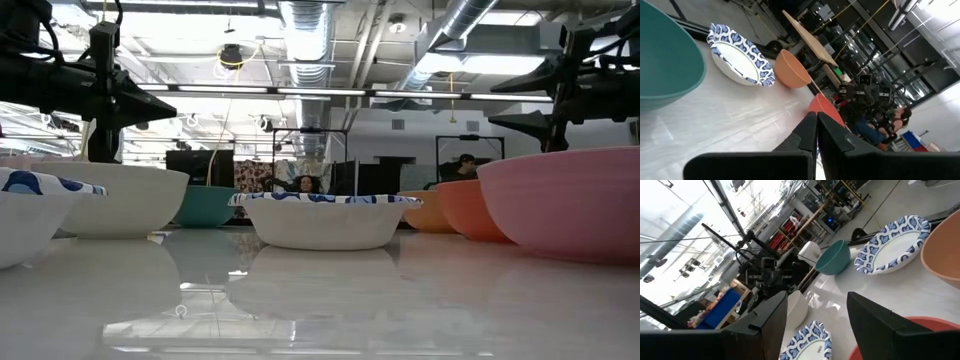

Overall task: Nest bowls inside each other by size order
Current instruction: Stack the center white and blue plate on top of the top white and blue plate

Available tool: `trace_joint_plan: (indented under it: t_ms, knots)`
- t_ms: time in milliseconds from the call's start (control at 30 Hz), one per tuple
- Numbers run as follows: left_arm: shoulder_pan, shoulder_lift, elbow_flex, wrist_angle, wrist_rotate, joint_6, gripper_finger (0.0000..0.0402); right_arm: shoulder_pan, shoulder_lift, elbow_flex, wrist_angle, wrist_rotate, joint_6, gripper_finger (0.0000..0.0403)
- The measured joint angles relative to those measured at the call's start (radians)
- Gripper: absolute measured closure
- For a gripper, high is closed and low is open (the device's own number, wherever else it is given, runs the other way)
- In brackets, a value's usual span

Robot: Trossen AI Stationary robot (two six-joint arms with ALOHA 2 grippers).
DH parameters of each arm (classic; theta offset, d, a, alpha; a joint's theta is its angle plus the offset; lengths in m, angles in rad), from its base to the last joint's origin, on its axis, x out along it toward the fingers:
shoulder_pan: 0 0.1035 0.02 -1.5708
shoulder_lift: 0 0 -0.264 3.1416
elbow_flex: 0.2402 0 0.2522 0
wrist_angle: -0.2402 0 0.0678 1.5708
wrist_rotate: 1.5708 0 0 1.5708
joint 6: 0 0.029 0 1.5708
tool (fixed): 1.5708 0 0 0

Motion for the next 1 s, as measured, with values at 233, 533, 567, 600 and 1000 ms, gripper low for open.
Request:
trace_joint_plan:
  t_ms: [233, 533, 567, 600, 1000]
  knots:
    - [0.0, 0.0, 0.002, -0.003, -0.005, 0.04, 0.0401, 0.0, 0.0, 0.0, -0.005, 0.001, -0.01, 0.0175]
    - [0.0, 0.0, 0.003, -0.006, -0.008, 0.029, 0.0401, 0.0, 0.0, 0.0, -0.005, 0.003, -0.01, 0.0175]
    - [0.0, 0.0, 0.003, -0.006, -0.008, 0.029, 0.0401, 0.0, 0.0, 0.0, -0.004, 0.003, -0.01, 0.0175]
    - [0.0, 0.0, 0.003, -0.005, -0.01, 0.03, 0.0401, 0.0, 0.0, 0.0, 0.0, 0.003, -0.006, 0.0175]
    - [0.001, 0.001, 0.034, 0.275, 0.072, -0.006, 0.0363, 0.001, -0.001, 0.12, 0.115, 0.008, -0.093, 0.0175]
